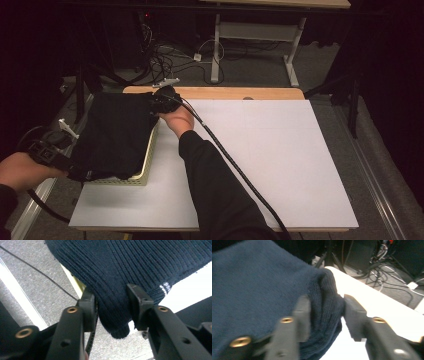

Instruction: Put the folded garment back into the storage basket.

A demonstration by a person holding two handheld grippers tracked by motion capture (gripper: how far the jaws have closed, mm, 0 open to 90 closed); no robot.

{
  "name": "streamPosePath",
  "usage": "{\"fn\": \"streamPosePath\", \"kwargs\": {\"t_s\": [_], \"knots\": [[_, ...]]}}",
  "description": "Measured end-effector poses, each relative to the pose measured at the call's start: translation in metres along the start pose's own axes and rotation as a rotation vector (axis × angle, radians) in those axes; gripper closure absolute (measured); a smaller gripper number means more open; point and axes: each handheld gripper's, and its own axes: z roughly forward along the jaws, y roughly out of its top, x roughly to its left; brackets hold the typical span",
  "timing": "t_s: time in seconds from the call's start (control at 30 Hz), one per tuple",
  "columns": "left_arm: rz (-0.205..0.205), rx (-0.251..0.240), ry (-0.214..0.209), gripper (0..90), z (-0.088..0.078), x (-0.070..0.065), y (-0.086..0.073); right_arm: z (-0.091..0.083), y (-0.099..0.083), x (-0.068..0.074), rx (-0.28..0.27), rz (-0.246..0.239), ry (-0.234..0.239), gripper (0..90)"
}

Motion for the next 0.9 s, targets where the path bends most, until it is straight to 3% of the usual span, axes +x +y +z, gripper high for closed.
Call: {"fn": "streamPosePath", "kwargs": {"t_s": [0.1,0.23,0.37,0.5,0.7,0.8,0.9], "knots": [[-0.003,-0.001,0.008,49.2,0.000,-0.001,0.001,-0.011,0.003,-0.003,-0.006,0.009,0.038,39.7],[-0.005,0.004,0.006,38.7,-0.001,-0.002,0.003,-0.026,-0.001,-0.003,-0.036,-0.008,0.062,31.5],[-0.005,0.011,-0.001,36.5,-0.002,-0.005,0.005,-0.037,-0.010,-0.002,-0.042,0.003,0.082,23.4],[-0.014,0.012,0.008,27.2,-0.002,-0.007,0.008,-0.052,-0.022,0.002,-0.058,-0.005,0.097,15.3],[-0.039,-0.021,0.017,11.9,-0.005,-0.008,0.011,-0.072,-0.042,0.006,-0.058,-0.007,0.076,0.1],[-0.058,-0.035,0.020,0.0,-0.006,-0.008,0.014,-0.084,-0.052,0.005,-0.064,-0.003,0.063,0.1],[-0.049,-0.045,0.011,0.0,-0.007,-0.010,0.017,-0.096,-0.061,0.003,-0.071,-0.007,0.057,0.1]]}}
